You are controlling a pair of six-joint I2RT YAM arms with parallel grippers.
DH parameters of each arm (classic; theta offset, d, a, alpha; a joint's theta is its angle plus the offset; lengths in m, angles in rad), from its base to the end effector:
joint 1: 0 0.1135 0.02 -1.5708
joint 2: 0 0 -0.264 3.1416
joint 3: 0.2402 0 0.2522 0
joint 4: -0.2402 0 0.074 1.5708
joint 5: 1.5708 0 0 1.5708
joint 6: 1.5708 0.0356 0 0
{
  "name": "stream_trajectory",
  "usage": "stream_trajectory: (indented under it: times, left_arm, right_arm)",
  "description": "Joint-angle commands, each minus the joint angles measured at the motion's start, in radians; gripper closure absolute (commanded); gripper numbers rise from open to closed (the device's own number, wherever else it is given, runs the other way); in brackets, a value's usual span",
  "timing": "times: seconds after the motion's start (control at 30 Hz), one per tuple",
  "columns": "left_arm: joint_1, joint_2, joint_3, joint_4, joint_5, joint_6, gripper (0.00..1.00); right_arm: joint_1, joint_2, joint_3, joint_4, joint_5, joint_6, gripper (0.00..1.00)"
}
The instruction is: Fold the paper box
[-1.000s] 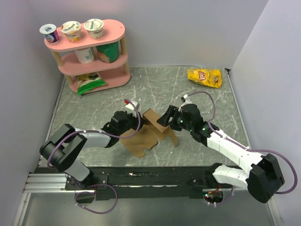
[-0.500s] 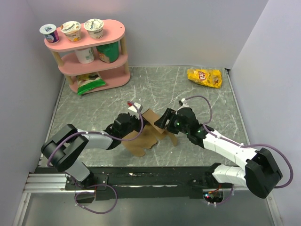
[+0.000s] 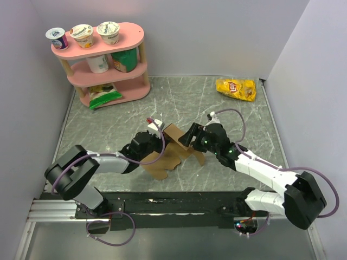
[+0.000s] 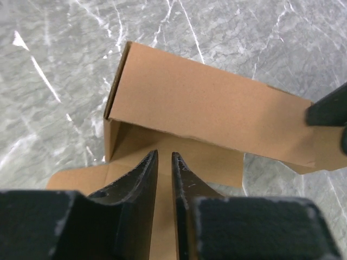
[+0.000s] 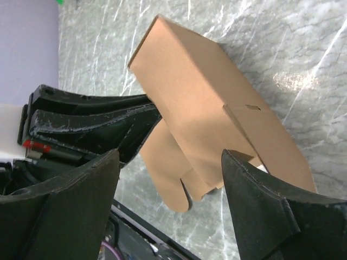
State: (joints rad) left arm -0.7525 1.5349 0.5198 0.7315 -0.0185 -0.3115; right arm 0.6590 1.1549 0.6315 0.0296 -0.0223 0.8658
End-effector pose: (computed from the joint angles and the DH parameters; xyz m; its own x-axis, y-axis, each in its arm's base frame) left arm 0.2165 -0.2018 0.1702 -0.3999 -0.0454 -0.9154 0.5755 0.7649 -0.2893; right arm 0.1987 0.1549 0.2326 -0.7209 0.4048 -0.5626 -0.1214 0.7255 0.6775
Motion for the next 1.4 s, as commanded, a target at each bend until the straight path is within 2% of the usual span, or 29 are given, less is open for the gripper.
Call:
stream_trajectory:
  times: [0.0, 0.13, 0.17, 0.23, 0.27, 0.37, 0.53, 0.8, 0.9, 1.1, 1.13, 1.2, 1.23, 1.3, 1.33, 1.37]
  left_arm:
    - [-0.005, -0.091, -0.018, -0.035, -0.064, 0.023, 0.75]
    - [-0.005, -0.156, -0.044, -0.073, -0.096, 0.026, 0.69]
    - [-0.005, -0.160, -0.049, -0.072, -0.094, 0.035, 0.62]
    - [-0.005, -0.148, -0.050, -0.063, -0.084, 0.052, 0.55]
    - [-0.002, -0.133, -0.044, -0.066, -0.089, 0.063, 0.46]
    - [0.001, -0.059, -0.018, -0.060, -0.087, 0.061, 0.30]
    - [0.019, 0.031, 0.020, -0.024, -0.058, 0.058, 0.29]
    - [0.079, 0.143, 0.005, 0.233, 0.060, 0.081, 0.28]
    - [0.105, 0.195, 0.013, 0.313, 0.113, 0.074, 0.29]
    - [0.110, 0.241, 0.016, 0.453, 0.196, 0.063, 0.44]
    - [0.110, 0.248, 0.019, 0.469, 0.209, 0.057, 0.51]
    - [0.110, 0.255, 0.040, 0.470, 0.224, 0.054, 0.57]
    - [0.110, 0.260, 0.045, 0.467, 0.229, 0.046, 0.64]
    - [0.110, 0.264, 0.055, 0.459, 0.235, 0.043, 0.71]
    - [0.110, 0.264, 0.057, 0.450, 0.233, 0.038, 0.81]
    - [0.110, 0.264, 0.060, 0.444, 0.239, 0.037, 0.81]
  right_arm:
    - [0.008, -0.092, 0.063, -0.165, 0.039, -0.123, 0.17]
    - [0.010, -0.133, 0.134, -0.302, 0.042, -0.140, 0.18]
    - [0.013, -0.145, 0.138, -0.307, 0.030, -0.131, 0.18]
    - [0.027, -0.155, 0.132, -0.316, 0.004, -0.097, 0.18]
    - [0.034, -0.164, 0.125, -0.324, 0.010, -0.087, 0.18]
    - [0.050, -0.199, 0.081, -0.295, 0.021, -0.033, 0.18]
    - [0.060, -0.235, 0.057, -0.238, -0.024, -0.002, 0.18]
    - [0.073, -0.222, 0.045, -0.220, -0.027, -0.086, 0.18]
    - [0.076, -0.231, 0.046, -0.221, -0.028, -0.109, 0.18]
    - [0.076, -0.244, 0.056, -0.241, -0.016, -0.197, 0.18]
    - [0.077, -0.250, 0.051, -0.238, -0.013, -0.220, 0.18]
    - [0.079, -0.262, 0.048, -0.238, -0.007, -0.302, 0.18]
    - [0.080, -0.277, 0.045, -0.238, 0.008, -0.333, 0.18]
    - [0.083, -0.293, 0.045, -0.249, 0.021, -0.427, 0.17]
    - [0.085, -0.306, 0.048, -0.252, 0.056, -0.457, 0.15]
    - [0.085, -0.311, 0.054, -0.258, 0.068, -0.517, 0.15]
